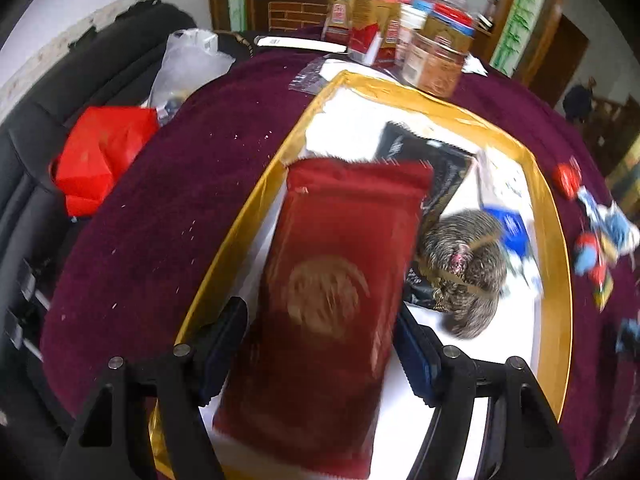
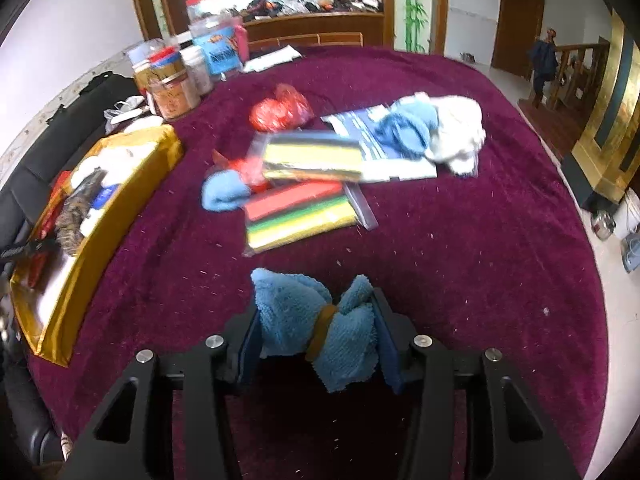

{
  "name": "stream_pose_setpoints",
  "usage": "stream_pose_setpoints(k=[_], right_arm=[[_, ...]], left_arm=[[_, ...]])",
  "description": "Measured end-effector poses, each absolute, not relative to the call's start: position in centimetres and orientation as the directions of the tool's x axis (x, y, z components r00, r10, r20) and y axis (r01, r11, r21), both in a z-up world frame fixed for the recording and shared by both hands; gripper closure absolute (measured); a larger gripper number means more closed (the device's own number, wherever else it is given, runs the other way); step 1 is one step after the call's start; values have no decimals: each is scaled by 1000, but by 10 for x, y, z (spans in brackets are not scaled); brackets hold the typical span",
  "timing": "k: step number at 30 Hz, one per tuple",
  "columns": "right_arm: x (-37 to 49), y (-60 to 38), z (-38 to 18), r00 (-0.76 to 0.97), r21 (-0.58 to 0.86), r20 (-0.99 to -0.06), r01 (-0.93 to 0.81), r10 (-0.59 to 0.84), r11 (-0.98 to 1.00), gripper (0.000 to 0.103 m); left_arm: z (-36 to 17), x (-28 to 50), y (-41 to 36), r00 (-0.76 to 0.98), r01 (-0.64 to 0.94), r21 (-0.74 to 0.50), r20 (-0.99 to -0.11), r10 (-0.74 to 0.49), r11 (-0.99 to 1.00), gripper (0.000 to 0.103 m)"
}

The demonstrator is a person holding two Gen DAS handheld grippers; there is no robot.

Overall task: Organize soft objects
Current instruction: 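Carry the light blue knitted cloth into the tray and release with right gripper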

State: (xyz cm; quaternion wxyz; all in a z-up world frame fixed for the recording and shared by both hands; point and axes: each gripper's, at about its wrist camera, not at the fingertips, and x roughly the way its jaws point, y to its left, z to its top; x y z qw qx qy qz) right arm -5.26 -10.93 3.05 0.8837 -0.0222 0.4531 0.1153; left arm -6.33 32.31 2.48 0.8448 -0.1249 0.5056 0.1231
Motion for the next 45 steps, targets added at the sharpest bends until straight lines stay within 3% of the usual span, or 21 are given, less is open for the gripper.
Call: stream_pose_setpoints(k=[5, 10, 14, 23, 32, 35, 37, 45], right_arm=[[-63, -82, 58, 584, 80, -774, -293, 244, 953, 55], [-68, -28, 79, 536, 143, -760, -413, 367, 899, 55], [-70, 20, 86, 471, 184, -760, -503, 447, 844, 54], [-62, 143, 54, 232, 277, -825, -629, 515, 727, 54], [-38, 215, 24, 186, 239, -876, -633, 444, 737, 52], [-28, 227, 21, 197, 220, -884, -624, 424, 750, 49], [-22, 229, 20, 208, 222, -882, -608, 423, 762, 42], [-16, 200, 32, 165, 391, -822, -533, 545, 750, 36]], left_arm=[[24, -47, 324, 485, -328, -94, -871, 82, 940, 27], [36, -72, 328, 537, -312, -182, -844, 15, 933, 27], [54, -117, 333, 631, -280, -287, -774, -50, 916, 27], [58, -179, 363, 725, -319, -395, -687, -47, 861, 26], [48, -194, 374, 729, -315, -422, -681, -68, 850, 26], [46, -194, 374, 728, -310, -423, -682, -74, 851, 26], [45, -195, 374, 727, -306, -421, -683, -76, 853, 26], [46, -195, 370, 721, -303, -424, -688, -85, 854, 26]])
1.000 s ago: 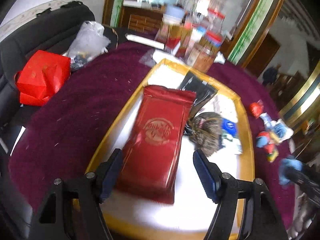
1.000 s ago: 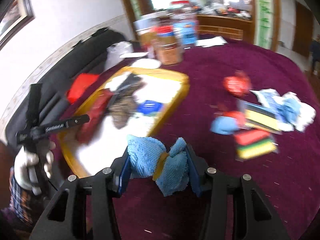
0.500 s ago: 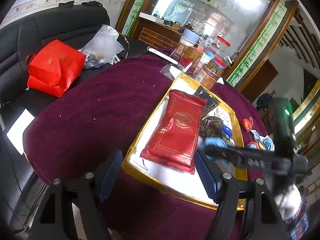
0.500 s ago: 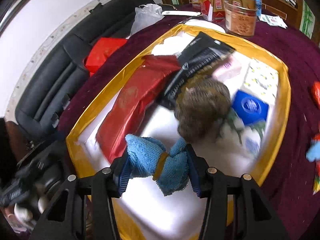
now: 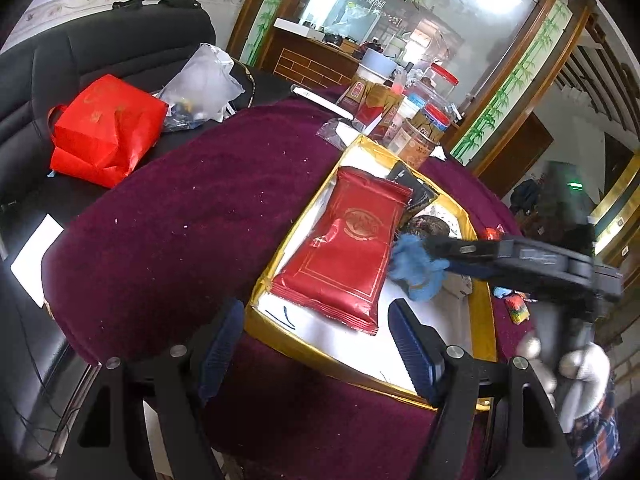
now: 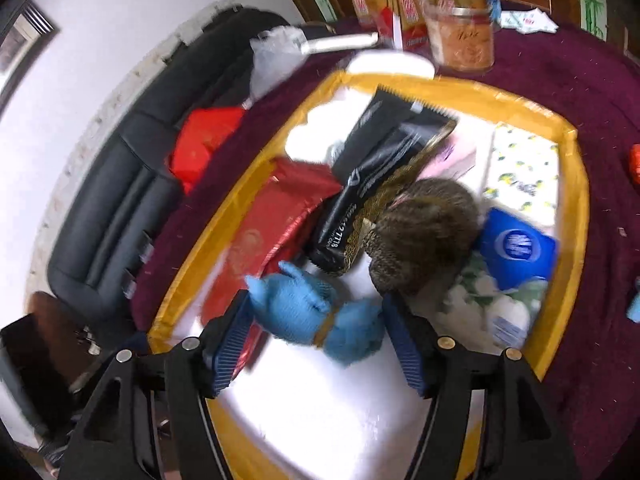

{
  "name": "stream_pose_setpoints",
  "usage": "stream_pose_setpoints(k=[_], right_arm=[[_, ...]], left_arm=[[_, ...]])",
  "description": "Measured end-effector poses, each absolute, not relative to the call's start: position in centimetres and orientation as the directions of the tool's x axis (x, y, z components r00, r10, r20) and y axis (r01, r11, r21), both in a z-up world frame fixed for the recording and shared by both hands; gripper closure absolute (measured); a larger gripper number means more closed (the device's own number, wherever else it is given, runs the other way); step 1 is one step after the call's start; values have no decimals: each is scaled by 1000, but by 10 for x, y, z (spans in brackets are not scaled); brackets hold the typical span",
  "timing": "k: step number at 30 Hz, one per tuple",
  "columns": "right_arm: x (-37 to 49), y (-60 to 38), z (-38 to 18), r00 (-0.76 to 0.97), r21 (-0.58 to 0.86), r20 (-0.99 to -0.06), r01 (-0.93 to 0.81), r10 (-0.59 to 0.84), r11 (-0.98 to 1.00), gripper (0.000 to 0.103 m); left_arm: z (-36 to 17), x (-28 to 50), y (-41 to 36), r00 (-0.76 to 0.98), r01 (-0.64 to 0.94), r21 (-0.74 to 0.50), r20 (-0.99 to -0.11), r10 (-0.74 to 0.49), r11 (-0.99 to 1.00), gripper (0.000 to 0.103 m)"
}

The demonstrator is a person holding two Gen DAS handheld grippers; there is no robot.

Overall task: Organize soft objects
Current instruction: 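Carry the light blue knitted cloth into the tray and release with right gripper, then grasp the striped sponge pack in plastic with the left gripper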

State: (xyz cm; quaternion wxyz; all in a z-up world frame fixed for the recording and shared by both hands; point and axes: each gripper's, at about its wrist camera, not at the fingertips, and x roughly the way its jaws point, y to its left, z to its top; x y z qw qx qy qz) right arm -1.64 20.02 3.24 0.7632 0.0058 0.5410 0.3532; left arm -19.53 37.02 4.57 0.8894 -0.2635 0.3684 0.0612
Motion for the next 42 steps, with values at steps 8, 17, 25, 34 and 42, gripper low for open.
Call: stream_pose_setpoints(k=[8, 17, 25, 34, 42], right_arm=[[-39, 91, 98, 422, 310, -715, -523, 557, 794, 20], [-24, -94, 93, 643, 304, -682, -183, 347, 935, 14], [-2, -176, 65, 689, 370, -672, -6, 272, 929, 14], [25, -189, 42, 715, 345, -651, -22, 256, 938, 14], [24, -210, 30, 696, 448, -636, -18, 333, 894, 14]], left_arm=[[55, -195, 355, 739, -264, -427, -666, -102, 865, 24], [70, -173, 286, 717, -74, -402, -657, -231, 913, 24], [83, -155, 209, 678, 71, -327, -677, -286, 942, 24], [88, -92, 121, 597, 204, -180, -756, -268, 962, 24], [61, 3, 55, 553, 250, -6, -820, -148, 968, 24]])
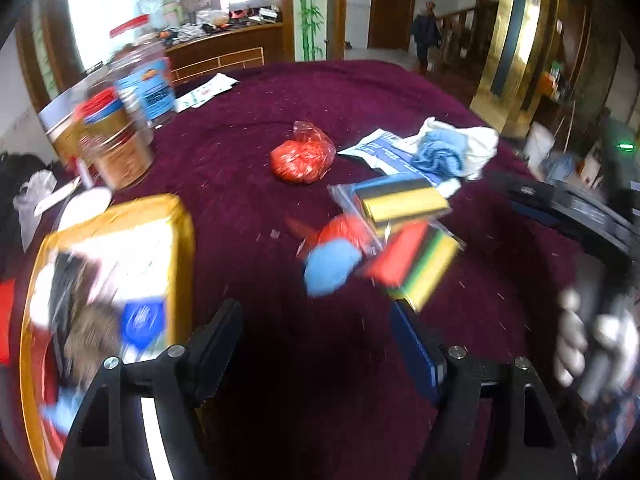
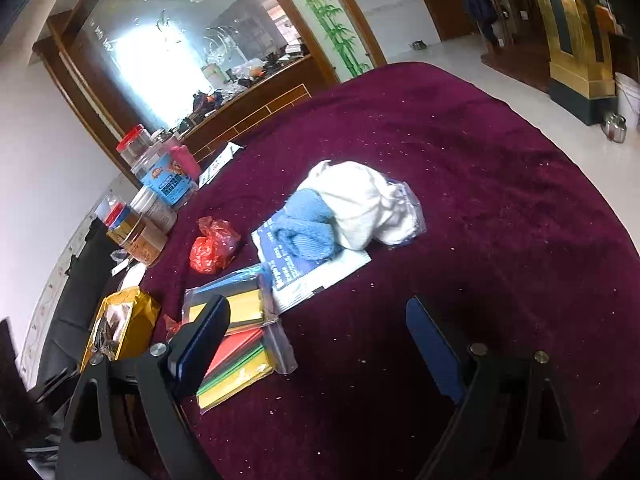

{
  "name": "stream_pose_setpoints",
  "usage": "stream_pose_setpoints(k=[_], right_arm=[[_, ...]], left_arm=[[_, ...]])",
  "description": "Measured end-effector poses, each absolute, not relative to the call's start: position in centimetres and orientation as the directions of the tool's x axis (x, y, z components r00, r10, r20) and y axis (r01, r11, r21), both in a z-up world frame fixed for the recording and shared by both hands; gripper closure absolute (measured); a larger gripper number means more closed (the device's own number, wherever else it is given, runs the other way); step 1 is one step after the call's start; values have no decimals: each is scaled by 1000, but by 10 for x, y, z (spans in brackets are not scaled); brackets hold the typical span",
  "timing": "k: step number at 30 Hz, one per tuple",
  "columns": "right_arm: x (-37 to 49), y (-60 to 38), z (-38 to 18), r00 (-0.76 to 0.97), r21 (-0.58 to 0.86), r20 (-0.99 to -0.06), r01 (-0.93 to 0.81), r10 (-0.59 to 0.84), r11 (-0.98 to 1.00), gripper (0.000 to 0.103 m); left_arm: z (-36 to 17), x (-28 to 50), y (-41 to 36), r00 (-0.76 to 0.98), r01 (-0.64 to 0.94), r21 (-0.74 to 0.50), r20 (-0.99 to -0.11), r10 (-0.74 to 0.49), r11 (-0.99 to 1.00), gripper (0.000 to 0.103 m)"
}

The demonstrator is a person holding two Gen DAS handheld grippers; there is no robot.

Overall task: Organize soft objects
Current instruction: 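Grasp the striped sponge pack in plastic with the left gripper, then place sponge pack in tray with left gripper while right gripper grasps blue cloth and white cloth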

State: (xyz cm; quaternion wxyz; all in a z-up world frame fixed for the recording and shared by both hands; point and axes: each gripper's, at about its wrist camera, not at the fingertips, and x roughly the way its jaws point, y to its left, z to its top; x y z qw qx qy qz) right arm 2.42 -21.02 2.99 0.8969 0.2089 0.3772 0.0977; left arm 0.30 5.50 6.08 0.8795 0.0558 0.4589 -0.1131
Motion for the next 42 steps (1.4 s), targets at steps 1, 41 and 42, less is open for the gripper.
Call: stream_pose_setpoints(k=[1, 41, 42], right_arm=[[24, -211, 30, 696, 449, -637, -14, 331, 893, 14], [34, -230, 20, 675, 454, -680, 84, 285, 887, 14], [34, -229, 19, 673, 453, -682, 83, 285, 888, 14]], left_arm=[[55, 14, 49, 553, 259, 22, -823, -129, 966, 24], [93, 16, -12, 545, 517, -45, -753, -369, 855, 62], [98, 7, -5, 555, 511, -56, -740, -379, 858, 62]])
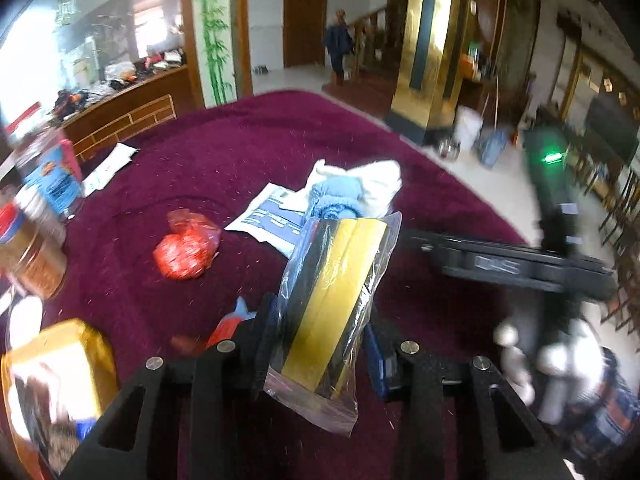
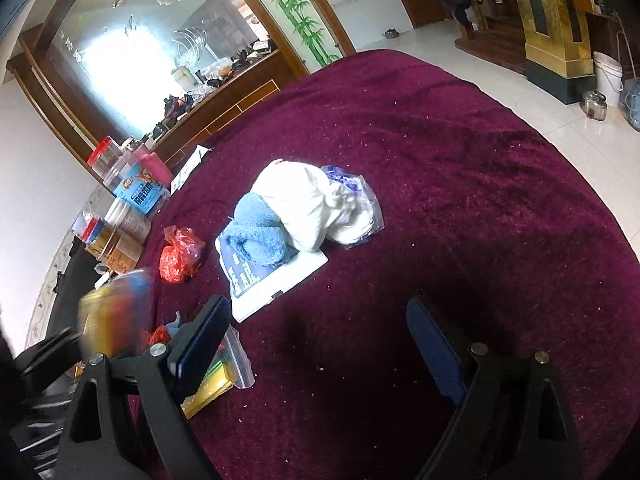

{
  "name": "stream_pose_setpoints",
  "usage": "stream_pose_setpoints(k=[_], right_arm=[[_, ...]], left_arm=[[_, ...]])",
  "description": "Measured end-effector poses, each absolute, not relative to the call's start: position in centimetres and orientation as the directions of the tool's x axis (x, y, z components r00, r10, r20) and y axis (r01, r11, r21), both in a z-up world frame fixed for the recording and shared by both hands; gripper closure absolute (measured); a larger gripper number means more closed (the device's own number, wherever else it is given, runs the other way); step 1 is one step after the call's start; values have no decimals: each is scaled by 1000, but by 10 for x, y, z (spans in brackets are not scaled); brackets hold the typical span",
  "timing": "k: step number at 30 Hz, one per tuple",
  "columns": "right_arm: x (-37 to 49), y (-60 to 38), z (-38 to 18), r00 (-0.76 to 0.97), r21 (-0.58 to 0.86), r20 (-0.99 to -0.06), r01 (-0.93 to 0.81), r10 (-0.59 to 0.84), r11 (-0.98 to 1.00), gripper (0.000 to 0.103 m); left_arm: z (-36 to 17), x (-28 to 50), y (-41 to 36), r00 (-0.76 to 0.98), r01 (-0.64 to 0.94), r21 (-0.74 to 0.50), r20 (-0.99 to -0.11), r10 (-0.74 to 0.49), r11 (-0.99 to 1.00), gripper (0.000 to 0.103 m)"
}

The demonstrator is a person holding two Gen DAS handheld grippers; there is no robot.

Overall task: Organize soft objects
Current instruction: 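Place sponge pack in tray with left gripper while right gripper grasps blue cloth and white cloth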

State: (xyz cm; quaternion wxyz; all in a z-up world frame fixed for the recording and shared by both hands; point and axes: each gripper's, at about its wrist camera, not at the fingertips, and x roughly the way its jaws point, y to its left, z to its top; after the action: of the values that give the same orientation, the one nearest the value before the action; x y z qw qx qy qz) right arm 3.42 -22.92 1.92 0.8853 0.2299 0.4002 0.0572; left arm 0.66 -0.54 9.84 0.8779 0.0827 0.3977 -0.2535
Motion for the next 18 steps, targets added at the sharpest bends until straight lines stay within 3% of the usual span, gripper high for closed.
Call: stream_pose_setpoints(k=[7, 18], right_arm=[[36, -229, 14, 659, 450, -695, 87, 288, 889, 14], [30, -226, 19, 690, 455, -660, 53, 297, 889, 14]], left_arm=[[122, -61, 62, 622, 429, -169, -657, -426, 887, 62], [104, -114, 147, 676, 273, -231, -644, -357, 934, 62]])
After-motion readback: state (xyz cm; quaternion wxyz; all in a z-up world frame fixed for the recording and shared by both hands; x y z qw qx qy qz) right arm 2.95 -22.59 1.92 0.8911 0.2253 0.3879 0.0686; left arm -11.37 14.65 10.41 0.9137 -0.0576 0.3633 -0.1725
